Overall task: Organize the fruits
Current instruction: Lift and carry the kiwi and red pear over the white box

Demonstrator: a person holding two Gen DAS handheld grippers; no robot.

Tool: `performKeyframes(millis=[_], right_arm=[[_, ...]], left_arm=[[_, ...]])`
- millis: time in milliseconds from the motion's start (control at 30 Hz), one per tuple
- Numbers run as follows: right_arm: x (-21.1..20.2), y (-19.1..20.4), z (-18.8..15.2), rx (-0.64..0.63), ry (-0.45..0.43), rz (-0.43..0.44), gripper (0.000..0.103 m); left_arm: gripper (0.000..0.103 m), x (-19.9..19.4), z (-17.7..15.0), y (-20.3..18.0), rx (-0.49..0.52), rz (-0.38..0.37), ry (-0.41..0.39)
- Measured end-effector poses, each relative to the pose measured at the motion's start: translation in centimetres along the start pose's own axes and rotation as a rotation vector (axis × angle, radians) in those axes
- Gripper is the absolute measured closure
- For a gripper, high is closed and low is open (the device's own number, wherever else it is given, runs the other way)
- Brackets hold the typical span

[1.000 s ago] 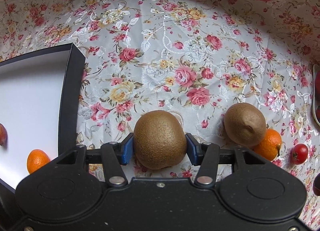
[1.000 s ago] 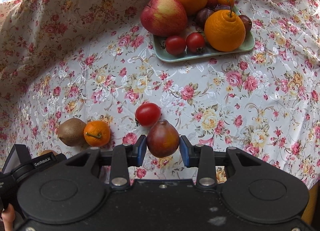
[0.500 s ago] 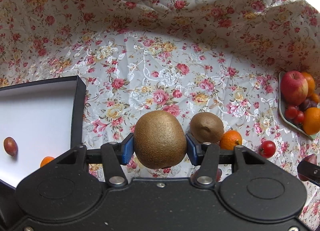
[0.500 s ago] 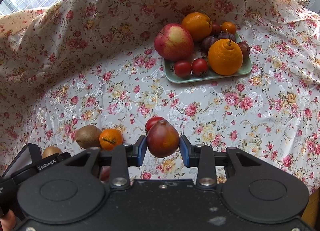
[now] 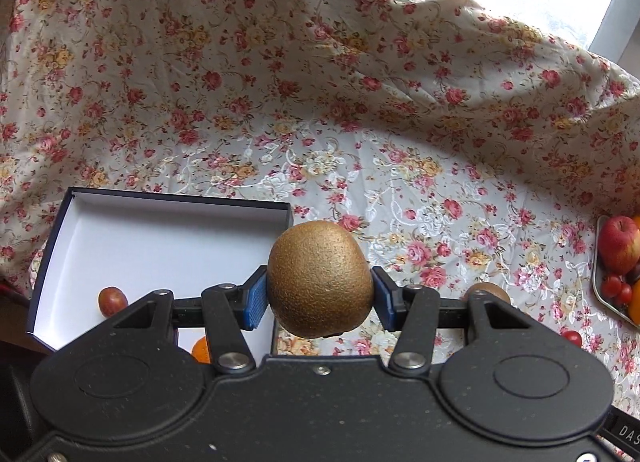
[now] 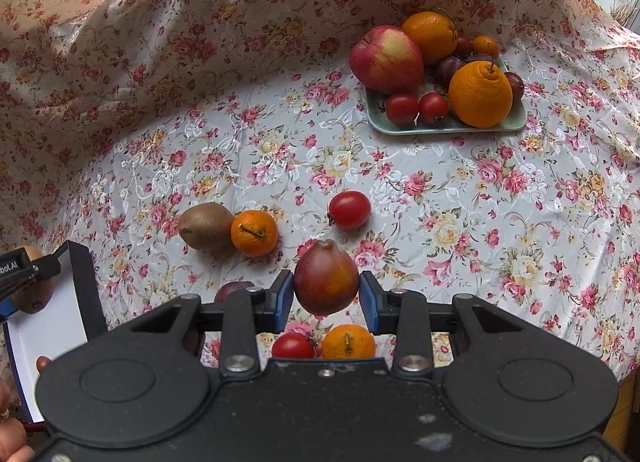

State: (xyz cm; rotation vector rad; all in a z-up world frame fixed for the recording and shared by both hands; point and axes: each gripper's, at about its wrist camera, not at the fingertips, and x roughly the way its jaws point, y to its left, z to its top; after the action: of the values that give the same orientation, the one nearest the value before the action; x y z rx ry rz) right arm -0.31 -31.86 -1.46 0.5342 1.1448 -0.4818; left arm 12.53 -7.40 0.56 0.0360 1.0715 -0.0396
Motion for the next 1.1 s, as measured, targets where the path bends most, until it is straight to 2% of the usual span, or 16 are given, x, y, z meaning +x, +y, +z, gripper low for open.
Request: performKeyframes(millis=[367,533,933,1100], right_arm=[[0.2,6.1,-1.9,-0.101,-0.013,0.039,0.066],[1.0,9.9,-2.4,-0.156,-0.017,0.072,0.066],[2.5,19.5,-4.8,-0.291,-0.006,0.226,0.066],[3.6,23.5,-6.3,-0.356,0.001,0.268,0.066]], left_arm=[[0.045,0.9,2.0,8.2,-0.135,0.115,-0.027],[0.045,2.2,2.5,12.2,-0.206,0.135,0.004],[0.045,4.6,1.8,18.9,-0.247,0.179,0.067],[0.045,5.4,1.4,22.0,-0.306,0.193,0.094]])
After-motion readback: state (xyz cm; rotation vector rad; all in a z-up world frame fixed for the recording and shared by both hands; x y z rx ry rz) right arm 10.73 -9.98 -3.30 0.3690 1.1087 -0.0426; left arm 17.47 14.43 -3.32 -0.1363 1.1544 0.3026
